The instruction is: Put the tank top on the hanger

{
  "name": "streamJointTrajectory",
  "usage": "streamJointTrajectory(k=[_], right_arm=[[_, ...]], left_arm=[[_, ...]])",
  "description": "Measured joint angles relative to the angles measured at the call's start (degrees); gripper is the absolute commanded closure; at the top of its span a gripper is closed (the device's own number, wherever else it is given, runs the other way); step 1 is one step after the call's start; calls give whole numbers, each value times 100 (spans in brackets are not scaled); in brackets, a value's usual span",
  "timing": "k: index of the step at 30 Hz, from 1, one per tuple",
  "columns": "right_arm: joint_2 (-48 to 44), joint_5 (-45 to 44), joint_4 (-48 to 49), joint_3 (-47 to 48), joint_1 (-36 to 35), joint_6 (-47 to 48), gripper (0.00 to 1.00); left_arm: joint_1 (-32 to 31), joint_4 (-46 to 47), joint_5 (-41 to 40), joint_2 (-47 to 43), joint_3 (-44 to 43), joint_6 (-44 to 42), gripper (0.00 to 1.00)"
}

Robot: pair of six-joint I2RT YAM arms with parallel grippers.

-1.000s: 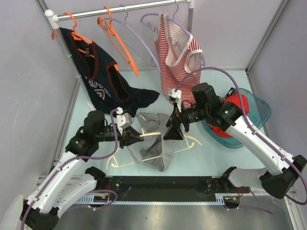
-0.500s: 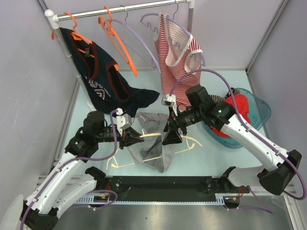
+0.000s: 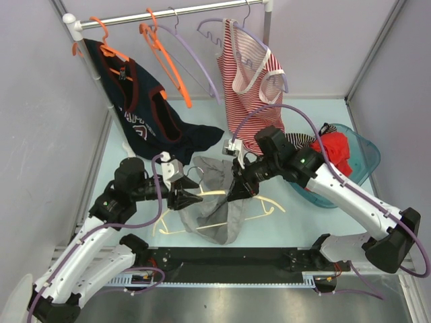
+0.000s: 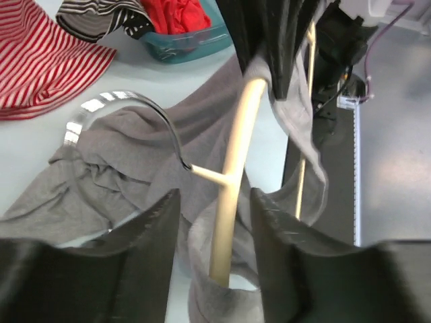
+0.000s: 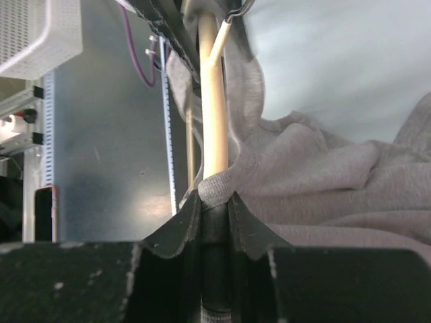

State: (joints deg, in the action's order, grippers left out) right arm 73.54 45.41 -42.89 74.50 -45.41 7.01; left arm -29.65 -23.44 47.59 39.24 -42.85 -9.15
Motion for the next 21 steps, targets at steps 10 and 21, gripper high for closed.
streamJointTrajectory(k=[10, 21], right_arm=[[-463, -968, 693, -732, -140, -540, 100], [-1572, -2061, 1757, -1867, -179, -1204, 100]], left_arm=[[4, 240, -518, 85, -2, 190, 1], [61, 278, -2393, -103, -2, 348, 1]])
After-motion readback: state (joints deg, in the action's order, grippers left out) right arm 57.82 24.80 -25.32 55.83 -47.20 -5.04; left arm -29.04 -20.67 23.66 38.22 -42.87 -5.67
